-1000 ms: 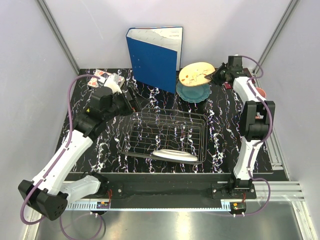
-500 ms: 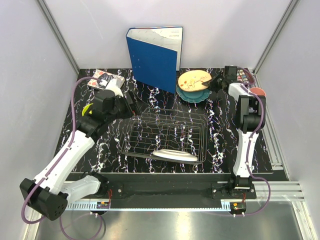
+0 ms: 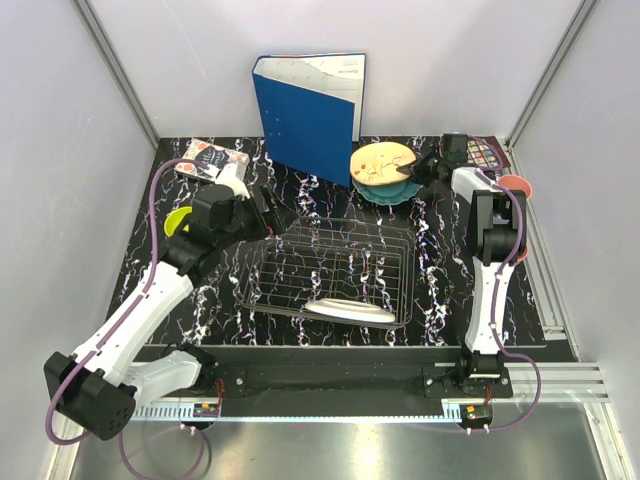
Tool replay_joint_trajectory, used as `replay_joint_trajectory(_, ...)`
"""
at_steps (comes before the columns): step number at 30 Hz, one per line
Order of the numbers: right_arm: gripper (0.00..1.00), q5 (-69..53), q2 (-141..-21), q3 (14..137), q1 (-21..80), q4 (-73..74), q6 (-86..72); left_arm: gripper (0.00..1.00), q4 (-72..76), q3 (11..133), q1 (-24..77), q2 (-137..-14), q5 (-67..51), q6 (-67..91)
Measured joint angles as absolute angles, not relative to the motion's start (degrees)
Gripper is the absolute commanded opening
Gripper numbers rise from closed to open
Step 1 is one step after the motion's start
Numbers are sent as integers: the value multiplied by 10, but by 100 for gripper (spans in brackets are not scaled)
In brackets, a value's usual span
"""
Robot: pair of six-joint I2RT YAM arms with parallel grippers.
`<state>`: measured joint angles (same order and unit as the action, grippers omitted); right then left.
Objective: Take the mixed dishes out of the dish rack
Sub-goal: Place the plate at the center of the board.
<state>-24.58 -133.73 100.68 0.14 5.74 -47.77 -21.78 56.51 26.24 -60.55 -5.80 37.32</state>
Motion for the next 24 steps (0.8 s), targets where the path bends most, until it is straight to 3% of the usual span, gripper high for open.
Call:
replay_joint_trajectory(2,22,-246,-1337,1006,6,57,-478,99,-218,565,262,-609,-58,374)
replay_joint_trajectory(3,38,-246,-1337,1005,8,57,-479,99,-218,565,262,-611,-58,375)
replay_joint_trajectory(7,55,-245,-1335,997,10,57,-480,99,-218,565,262,-624,-58,376)
replay_joint_trajectory(15,73,-231,-1314,974,11,96,-472,99,-221,565,262,-644,-63,383)
replay_joint_trajectory(20,96,-210,-1283,959,13,115,-467,99,-225,565,262,-643,-63,384)
replay_joint_trajectory(24,100,-185,-1251,960,15,160,-455,99,-228,565,262,-641,-63,384)
